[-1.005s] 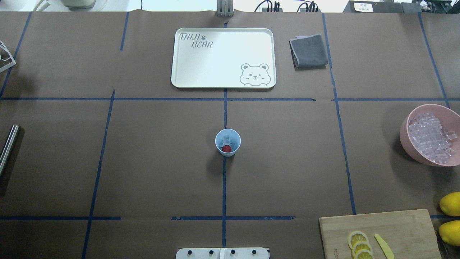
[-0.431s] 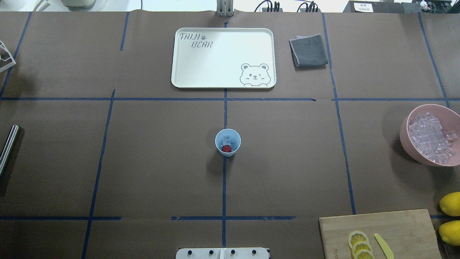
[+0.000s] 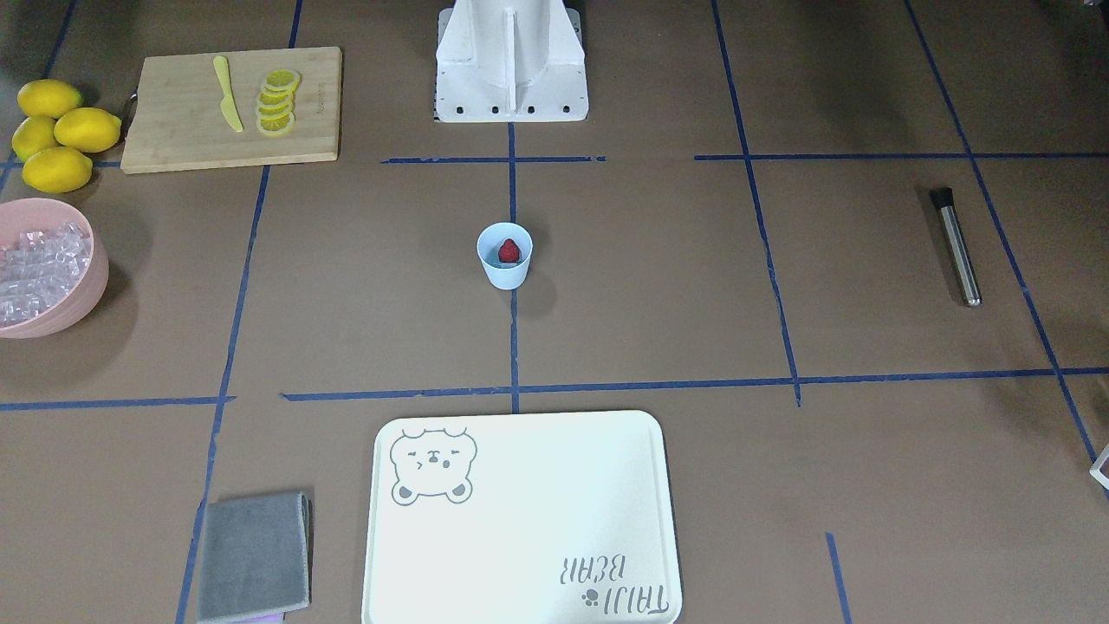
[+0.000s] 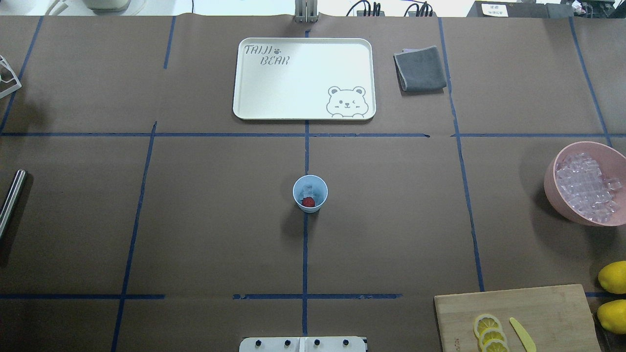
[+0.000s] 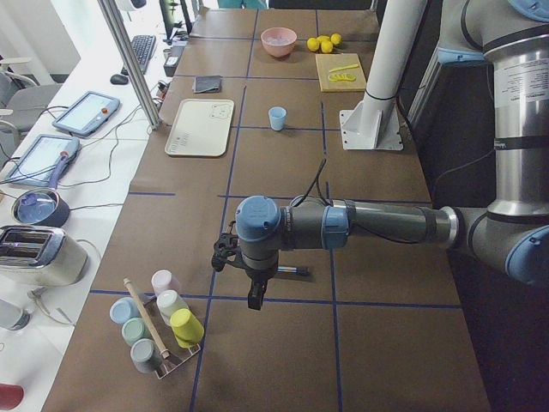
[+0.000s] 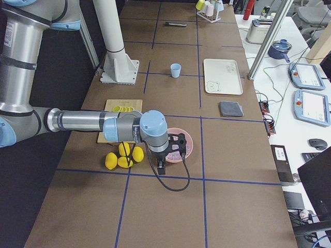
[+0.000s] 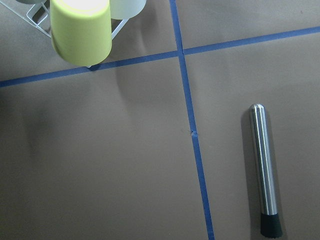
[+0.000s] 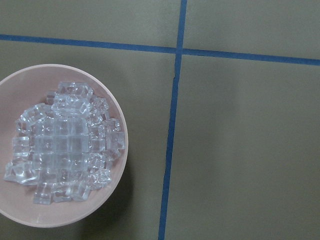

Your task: Mash ice and strawberries in cup

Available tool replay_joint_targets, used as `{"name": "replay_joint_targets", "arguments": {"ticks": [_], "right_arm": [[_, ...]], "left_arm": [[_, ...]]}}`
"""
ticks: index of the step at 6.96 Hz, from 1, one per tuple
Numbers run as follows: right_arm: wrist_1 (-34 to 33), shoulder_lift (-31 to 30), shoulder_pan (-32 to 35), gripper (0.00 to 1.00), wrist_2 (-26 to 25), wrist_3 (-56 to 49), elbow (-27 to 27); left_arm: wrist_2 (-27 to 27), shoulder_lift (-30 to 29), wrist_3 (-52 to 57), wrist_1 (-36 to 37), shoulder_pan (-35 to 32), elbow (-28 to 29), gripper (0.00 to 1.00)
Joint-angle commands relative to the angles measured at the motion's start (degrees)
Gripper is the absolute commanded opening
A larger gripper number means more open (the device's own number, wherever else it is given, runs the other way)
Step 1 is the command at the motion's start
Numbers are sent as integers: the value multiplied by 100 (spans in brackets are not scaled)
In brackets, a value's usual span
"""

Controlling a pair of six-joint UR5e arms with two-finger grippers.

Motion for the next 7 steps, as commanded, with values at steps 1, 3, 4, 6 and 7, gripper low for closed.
{"name": "replay_joint_targets", "arguments": {"ticks": [1, 3, 4, 6, 7], "right_arm": [[-9, 0, 0, 100, 0, 7, 0], [0, 0, 0, 100, 0, -2, -9], [0, 0, 0, 100, -9, -19, -9], [9, 26, 0, 100, -35, -28, 0], [9, 26, 0, 100, -35, -28, -9]], "left_arm": [[-100, -69, -34, -6, 9, 123, 100], [-22, -88, -35, 12, 9, 108, 100], [-13, -88, -35, 21, 9, 125, 100], [-13, -9, -35, 21, 9, 134, 100], [-13, -9, -35, 21, 9, 142, 100]]}}
